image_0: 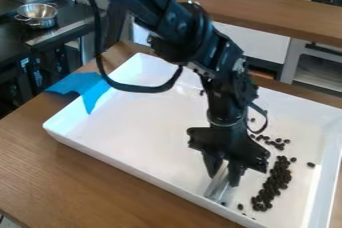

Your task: Sweep into pile

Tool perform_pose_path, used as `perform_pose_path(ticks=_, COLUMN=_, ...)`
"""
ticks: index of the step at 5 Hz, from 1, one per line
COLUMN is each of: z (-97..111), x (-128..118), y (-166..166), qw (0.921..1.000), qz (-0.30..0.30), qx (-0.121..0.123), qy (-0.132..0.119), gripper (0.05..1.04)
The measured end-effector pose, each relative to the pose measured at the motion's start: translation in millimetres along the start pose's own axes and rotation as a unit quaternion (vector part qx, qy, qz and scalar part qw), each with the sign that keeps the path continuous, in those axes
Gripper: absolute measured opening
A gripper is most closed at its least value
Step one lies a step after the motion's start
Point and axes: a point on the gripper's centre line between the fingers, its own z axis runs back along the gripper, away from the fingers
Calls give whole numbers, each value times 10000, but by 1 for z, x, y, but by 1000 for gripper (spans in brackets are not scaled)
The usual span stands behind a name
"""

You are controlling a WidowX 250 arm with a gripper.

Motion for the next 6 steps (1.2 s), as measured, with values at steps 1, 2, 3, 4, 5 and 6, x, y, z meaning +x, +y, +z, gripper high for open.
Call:
perform_pose_path(ticks=1, z=0, x=-1, y=-8, qw=10000, qz=41, qx=-76, qy=9, gripper=359)
perform_pose_path(ticks=2, z=0, x=-1, y=-10, qw=9999, qz=61, qx=-150, qy=16, gripper=359)
perform_pose_path(ticks=3, z=20, x=11, y=14, qw=9994, qz=255, qx=-170, qy=-152, gripper=360)
perform_pose_path(ticks=4, z=51, x=34, y=59, qw=9945, qz=830, qx=-284, qy=-575, gripper=359)
perform_pose_path(ticks=5, z=79, x=54, y=94, qw=9919, qz=926, qx=-466, qy=-734, gripper=359)
perform_pose_path(ticks=6, z=94, x=72, y=130, qw=9904, qz=1011, qx=-446, qy=-833, gripper=360)
